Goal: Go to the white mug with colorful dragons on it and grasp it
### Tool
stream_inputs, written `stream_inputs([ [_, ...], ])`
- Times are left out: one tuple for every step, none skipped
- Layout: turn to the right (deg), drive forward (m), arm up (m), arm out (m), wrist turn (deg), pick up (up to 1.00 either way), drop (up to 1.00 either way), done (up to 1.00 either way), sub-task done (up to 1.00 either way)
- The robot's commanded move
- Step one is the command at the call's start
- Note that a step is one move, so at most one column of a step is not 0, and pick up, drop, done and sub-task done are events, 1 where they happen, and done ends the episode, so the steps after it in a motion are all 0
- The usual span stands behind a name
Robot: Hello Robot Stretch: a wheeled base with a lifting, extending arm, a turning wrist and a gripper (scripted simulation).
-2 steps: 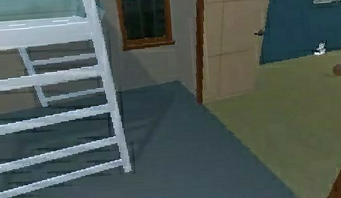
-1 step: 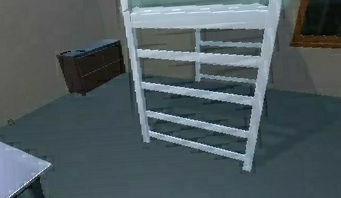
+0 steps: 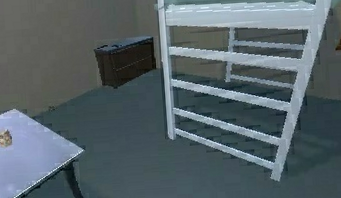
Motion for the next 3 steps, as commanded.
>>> stream_inputs([
  [0.0, 0.85, 0.00, 0.00, 0.0, 0.00, 0.00, 0.00, 0.00],
  [-6.0, 0.00, 0.00, 0.00, 0.0, 0.00, 0.00, 0.00, 0.00],
  [0.0, 0.40, 0.00, 0.00, 0.0, 0.00, 0.00, 0.00, 0.00],
])
